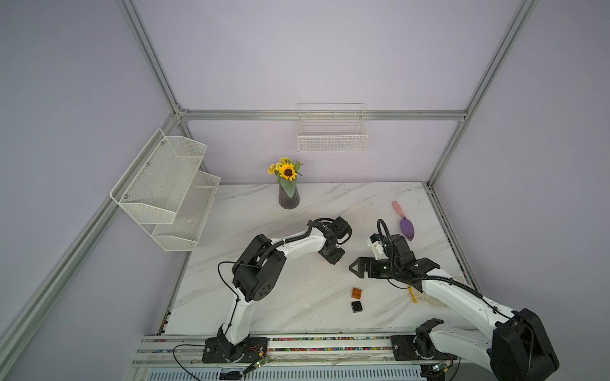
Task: Assemble the letter v with lego
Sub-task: Assemble the lego brick with the lego brick.
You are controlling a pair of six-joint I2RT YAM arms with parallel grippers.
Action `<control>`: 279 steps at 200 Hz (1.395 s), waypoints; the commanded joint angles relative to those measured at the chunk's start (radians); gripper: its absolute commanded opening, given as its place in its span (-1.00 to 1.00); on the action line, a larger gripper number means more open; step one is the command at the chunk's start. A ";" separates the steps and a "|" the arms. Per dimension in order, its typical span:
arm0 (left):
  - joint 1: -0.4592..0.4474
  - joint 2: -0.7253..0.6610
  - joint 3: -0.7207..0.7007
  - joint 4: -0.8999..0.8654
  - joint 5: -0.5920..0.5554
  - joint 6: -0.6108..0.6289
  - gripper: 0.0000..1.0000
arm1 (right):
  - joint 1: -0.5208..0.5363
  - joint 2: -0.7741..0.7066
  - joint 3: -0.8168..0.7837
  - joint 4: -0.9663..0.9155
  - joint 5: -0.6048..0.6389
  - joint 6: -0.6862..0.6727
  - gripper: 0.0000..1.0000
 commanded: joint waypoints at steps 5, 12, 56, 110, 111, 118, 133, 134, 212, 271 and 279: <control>-0.005 0.112 0.003 -0.129 -0.030 0.027 -0.76 | -0.004 0.000 0.016 -0.009 0.001 -0.013 0.95; -0.005 0.111 0.019 -0.136 -0.027 0.027 -0.75 | -0.003 0.001 0.014 -0.008 0.000 -0.014 0.95; -0.005 0.082 0.083 -0.162 -0.026 0.012 -0.18 | -0.003 0.006 0.009 0.002 -0.007 -0.014 0.95; -0.005 0.048 0.084 -0.140 -0.041 -0.012 0.29 | -0.003 0.010 0.007 0.007 -0.007 -0.013 0.95; -0.005 0.047 0.082 -0.138 -0.041 -0.012 0.29 | -0.004 0.011 0.007 0.008 -0.008 -0.013 0.95; -0.005 0.039 0.067 -0.118 -0.038 -0.017 0.29 | -0.004 0.011 0.004 0.011 -0.008 -0.011 0.95; -0.005 0.014 0.022 -0.053 -0.016 -0.026 0.30 | -0.004 0.015 -0.005 0.019 -0.011 -0.008 0.95; -0.005 0.013 0.018 -0.048 -0.015 -0.027 0.30 | -0.004 0.015 -0.006 0.020 -0.011 -0.008 0.95; -0.006 -0.127 -0.335 0.402 0.013 -0.063 0.29 | -0.003 0.027 -0.064 0.064 -0.031 0.025 0.95; -0.006 -0.107 -0.433 0.569 0.018 -0.049 0.25 | -0.004 0.030 -0.065 0.074 -0.032 0.041 0.95; -0.006 -0.100 -0.433 0.569 0.019 -0.051 0.23 | -0.004 0.030 -0.064 0.070 -0.030 0.041 0.94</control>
